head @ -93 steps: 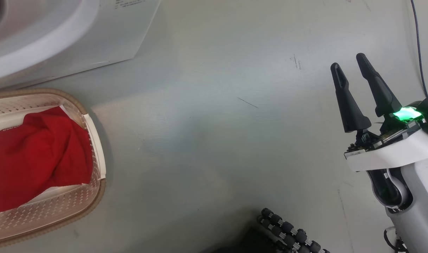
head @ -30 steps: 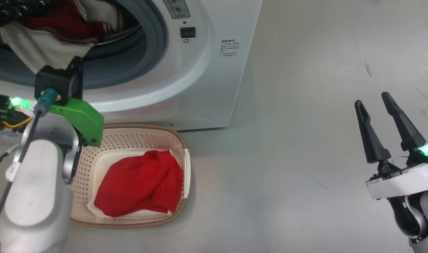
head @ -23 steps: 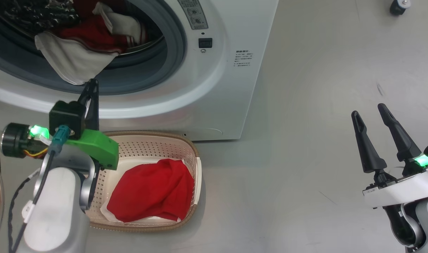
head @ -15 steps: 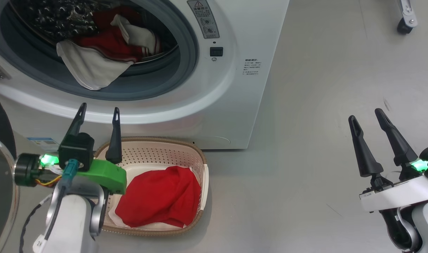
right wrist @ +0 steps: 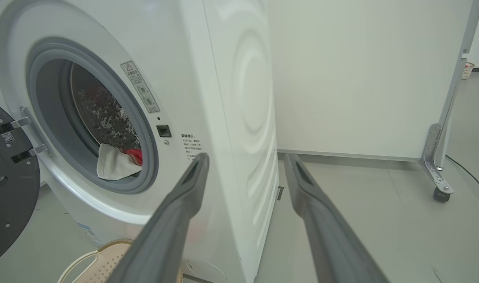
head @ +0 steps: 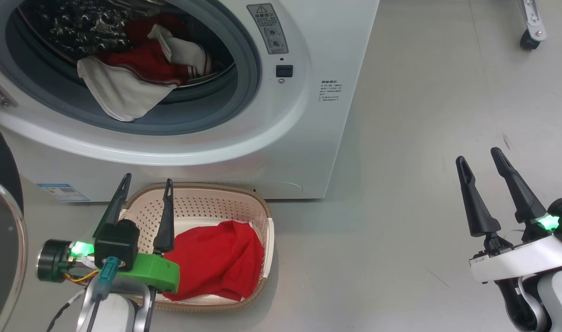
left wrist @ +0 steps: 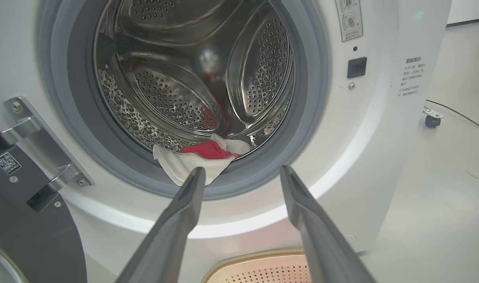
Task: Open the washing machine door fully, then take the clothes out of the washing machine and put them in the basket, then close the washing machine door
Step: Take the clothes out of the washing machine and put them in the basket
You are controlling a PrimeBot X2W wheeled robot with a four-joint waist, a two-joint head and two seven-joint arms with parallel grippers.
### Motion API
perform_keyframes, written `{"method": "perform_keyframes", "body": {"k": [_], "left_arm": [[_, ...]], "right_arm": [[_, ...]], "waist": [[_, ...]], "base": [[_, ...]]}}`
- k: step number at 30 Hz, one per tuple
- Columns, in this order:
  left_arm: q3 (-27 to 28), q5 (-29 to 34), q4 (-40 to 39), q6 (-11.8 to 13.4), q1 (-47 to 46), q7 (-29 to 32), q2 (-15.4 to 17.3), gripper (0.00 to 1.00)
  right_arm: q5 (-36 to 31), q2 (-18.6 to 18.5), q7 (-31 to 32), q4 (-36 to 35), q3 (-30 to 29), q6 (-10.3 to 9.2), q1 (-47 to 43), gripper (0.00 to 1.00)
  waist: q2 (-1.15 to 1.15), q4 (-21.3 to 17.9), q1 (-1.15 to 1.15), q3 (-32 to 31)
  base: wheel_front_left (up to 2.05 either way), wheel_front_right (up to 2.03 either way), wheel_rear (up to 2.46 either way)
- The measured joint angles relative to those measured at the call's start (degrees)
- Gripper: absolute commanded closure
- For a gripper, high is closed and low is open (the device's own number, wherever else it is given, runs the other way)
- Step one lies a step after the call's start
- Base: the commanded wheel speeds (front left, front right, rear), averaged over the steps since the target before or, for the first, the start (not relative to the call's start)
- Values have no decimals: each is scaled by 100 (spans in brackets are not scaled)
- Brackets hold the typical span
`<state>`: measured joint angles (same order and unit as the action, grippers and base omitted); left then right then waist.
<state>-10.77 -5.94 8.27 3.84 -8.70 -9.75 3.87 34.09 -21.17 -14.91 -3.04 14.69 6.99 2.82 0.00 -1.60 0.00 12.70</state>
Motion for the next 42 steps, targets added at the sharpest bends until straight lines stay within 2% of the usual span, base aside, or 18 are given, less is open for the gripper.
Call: {"method": "perform_keyframes", "body": {"k": [12,17,23,29,34,38,42], "left_arm": [[-12,73,-192,132,92,-90,-14,0],[134,204,-207,187,91,114,-14,0],[183,438,-225,192,-25,599,142,0],[377,573,-254,193,-692,1228,400,0],[552,494,-266,193,-1216,1795,447,0],[553,567,-189,188,-1584,2286,731,0],[561,597,-140,35,-2014,2814,920,0]], "right_arm": [[-4,27,0,-79,53,0,-10,0],[-3,-4,0,-160,70,0,-9,0],[19,-59,0,-232,126,0,2,0],[129,-94,-1,-309,140,0,59,0],[226,-105,0,-353,179,0,230,0],[281,-129,0,-376,242,0,354,0],[365,-133,0,-401,330,0,531,0]], "waist": [[0,-74,0,124],[0,-142,0,266],[0,-241,0,521],[0,-384,0,836],[0,-542,0,1122],[0,-689,0,1357],[0,-856,0,1582]], "base": [[0,0,0],[0,0,0],[0,0,0],[0,0,0],[0,0,0],[0,0,0],[0,0,0]]}}
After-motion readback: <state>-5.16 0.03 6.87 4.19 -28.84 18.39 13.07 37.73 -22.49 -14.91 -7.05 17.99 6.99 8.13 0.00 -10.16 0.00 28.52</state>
